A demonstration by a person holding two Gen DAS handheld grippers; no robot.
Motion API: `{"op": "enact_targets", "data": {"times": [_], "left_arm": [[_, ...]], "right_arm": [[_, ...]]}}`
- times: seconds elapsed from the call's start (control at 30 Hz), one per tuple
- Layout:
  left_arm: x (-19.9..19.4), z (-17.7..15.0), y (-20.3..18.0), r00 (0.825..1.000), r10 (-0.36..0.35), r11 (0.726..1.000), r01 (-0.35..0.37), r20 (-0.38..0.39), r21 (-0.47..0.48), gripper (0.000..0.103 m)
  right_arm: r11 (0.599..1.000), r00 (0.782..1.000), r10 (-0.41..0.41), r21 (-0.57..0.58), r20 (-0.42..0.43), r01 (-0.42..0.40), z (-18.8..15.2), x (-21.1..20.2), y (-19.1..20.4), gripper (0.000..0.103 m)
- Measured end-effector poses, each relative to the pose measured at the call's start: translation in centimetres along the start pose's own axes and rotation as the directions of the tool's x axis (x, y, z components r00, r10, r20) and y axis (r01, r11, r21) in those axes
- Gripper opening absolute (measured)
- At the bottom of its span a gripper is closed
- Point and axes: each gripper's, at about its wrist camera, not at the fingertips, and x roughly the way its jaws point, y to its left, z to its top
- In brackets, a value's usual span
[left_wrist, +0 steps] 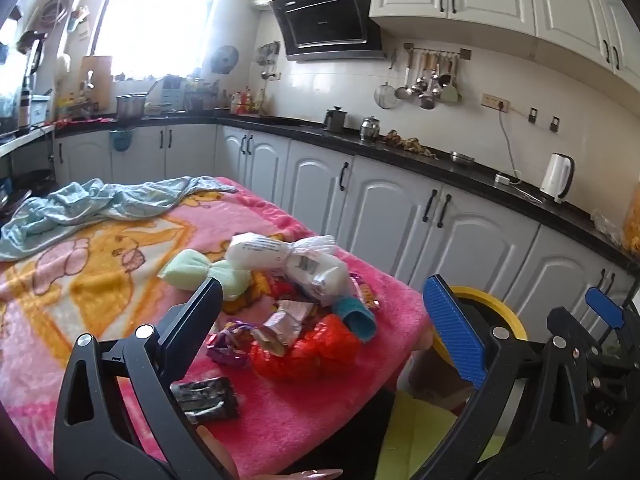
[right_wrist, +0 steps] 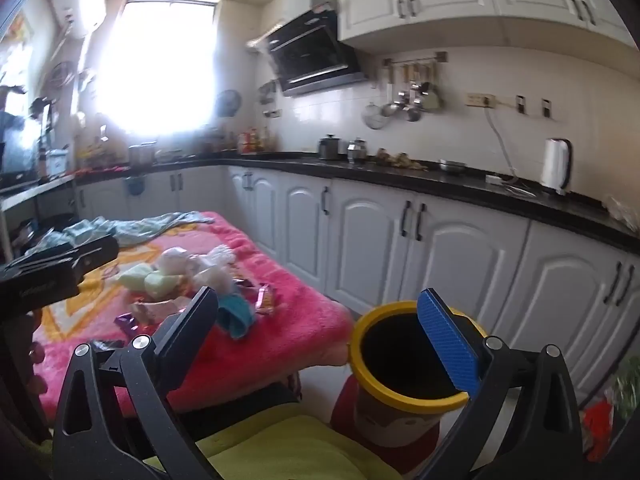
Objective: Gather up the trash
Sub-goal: 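Move the left tool toward the dark green snack packet on the blanket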
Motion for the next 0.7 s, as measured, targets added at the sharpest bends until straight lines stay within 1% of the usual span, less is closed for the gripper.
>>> {"op": "enact_targets", "data": {"times": [0.17,0.3,0.33,0.43,0.47,0.57,0.6,0.67,0.7], "left_arm": [[-0.1,0.2,2.0,0.999,0.040,0.999,-0.040,-0.001,-0.028,0.092],[-0.4,0.5,4.0,0.997,0.079,0.996,-0.079,0.002,-0.048,0.092],[-0.5,0.7,4.9,0.995,0.098,0.993,-0.098,0.003,-0.068,0.092],[-0.7,1.1,6.8,0.992,0.126,0.987,-0.124,0.008,-0.103,0.092],[-0.9,1.4,6.9,0.989,0.148,0.985,-0.149,-0.018,-0.087,0.092],[-1.2,1.6,8.6,0.984,0.176,0.978,-0.177,-0.022,-0.113,0.092],[-1.3,1.5,9.6,0.986,0.163,0.977,-0.159,0.018,-0.140,0.092],[-1.3,1.4,10.8,0.983,0.181,0.973,-0.181,-0.012,-0.143,0.092],[-0.9,1.3,11.0,0.983,0.179,0.972,-0.184,-0.047,-0.146,0.092]], "right_arm": [[0.994,0.996,0.088,-0.062,-0.022,-0.089,0.8,1.0,1.9,0.097],[0.985,0.988,0.151,-0.079,-0.036,-0.153,1.4,1.9,3.3,0.097],[0.983,0.986,0.161,-0.078,-0.040,-0.164,1.4,2.2,3.5,0.097],[0.978,0.980,0.190,-0.080,-0.051,-0.194,1.8,3.1,4.4,0.097],[0.976,0.979,0.198,-0.079,-0.053,-0.202,2.0,3.3,4.7,0.097],[0.969,0.972,0.226,-0.080,-0.070,-0.232,2.6,4.4,5.7,0.097],[0.968,0.970,0.232,-0.076,-0.074,-0.237,2.7,4.8,5.9,0.097],[0.966,0.967,0.242,-0.071,-0.081,-0.248,3.0,5.7,6.3,0.097],[0.966,0.966,0.243,-0.072,-0.086,-0.249,3.0,6.0,6.4,0.097]]}}
